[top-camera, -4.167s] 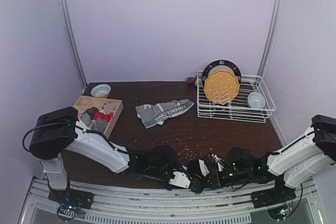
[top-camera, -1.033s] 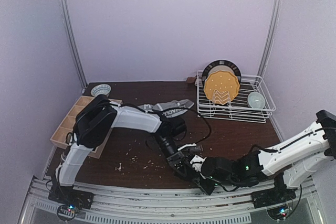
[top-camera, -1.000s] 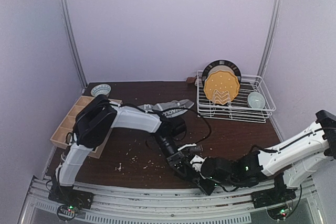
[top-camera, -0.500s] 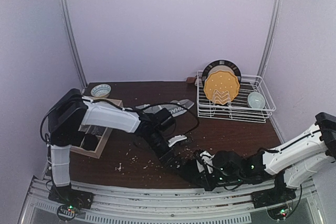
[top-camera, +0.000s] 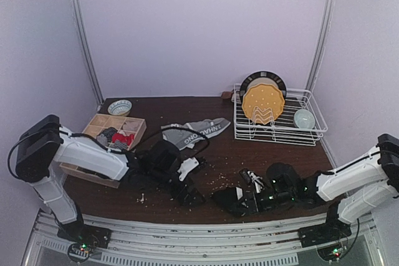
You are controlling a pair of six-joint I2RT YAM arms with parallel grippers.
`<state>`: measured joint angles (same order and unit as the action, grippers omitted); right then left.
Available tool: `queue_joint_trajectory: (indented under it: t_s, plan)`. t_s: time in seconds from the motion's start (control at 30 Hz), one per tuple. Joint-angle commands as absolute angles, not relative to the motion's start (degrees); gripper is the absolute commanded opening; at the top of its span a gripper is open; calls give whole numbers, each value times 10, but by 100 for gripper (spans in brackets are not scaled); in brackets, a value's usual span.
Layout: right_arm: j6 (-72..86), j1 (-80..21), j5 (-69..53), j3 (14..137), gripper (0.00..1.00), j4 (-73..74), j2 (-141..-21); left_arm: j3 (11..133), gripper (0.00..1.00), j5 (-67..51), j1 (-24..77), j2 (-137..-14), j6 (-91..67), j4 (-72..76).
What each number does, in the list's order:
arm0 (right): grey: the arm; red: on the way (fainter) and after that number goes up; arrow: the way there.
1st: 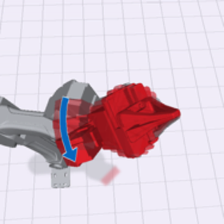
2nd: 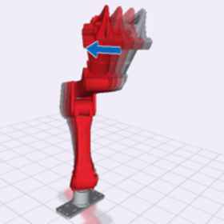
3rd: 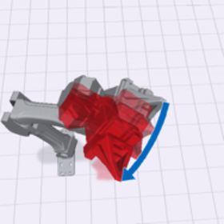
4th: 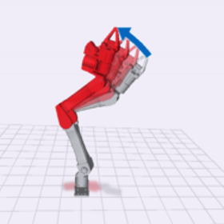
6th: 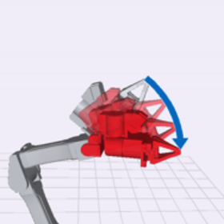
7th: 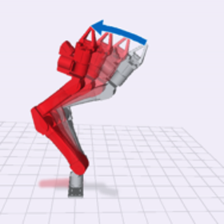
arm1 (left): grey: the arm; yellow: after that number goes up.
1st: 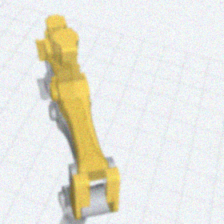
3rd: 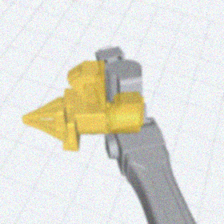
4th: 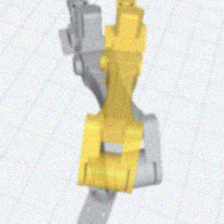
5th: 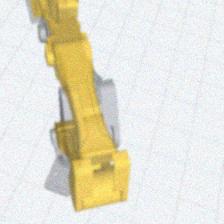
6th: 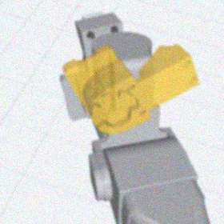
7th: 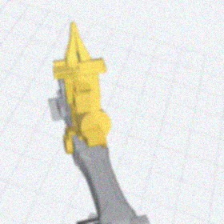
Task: Roll the underwear
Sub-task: Roll the underwear at the center of the board.
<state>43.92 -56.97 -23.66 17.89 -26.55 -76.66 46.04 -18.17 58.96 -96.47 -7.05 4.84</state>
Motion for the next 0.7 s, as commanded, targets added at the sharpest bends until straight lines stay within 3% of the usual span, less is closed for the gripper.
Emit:
queue_joint_trajectory:
  t_s: [0.0, 0.23, 0.4, 0.5, 0.67]
  plan:
    - [490, -539, -302, 150, 0, -303, -807, 427, 98, -78, 646, -943, -62, 201]
    - [537, -505, -346, 131, 0, -434, -884, 378, 98, -19, 641, -902, -185, 267]
    - [567, -490, -371, 122, 0, -518, -929, 264, 98, -91, 621, -918, -300, 566]
    - [590, -486, -373, 113, 0, -576, -948, 348, 92, -172, 627, -970, -314, 458]
    - [608, -471, -383, 99, 0, -638, -979, 429, 82, -182, 653, -1049, -360, 374]
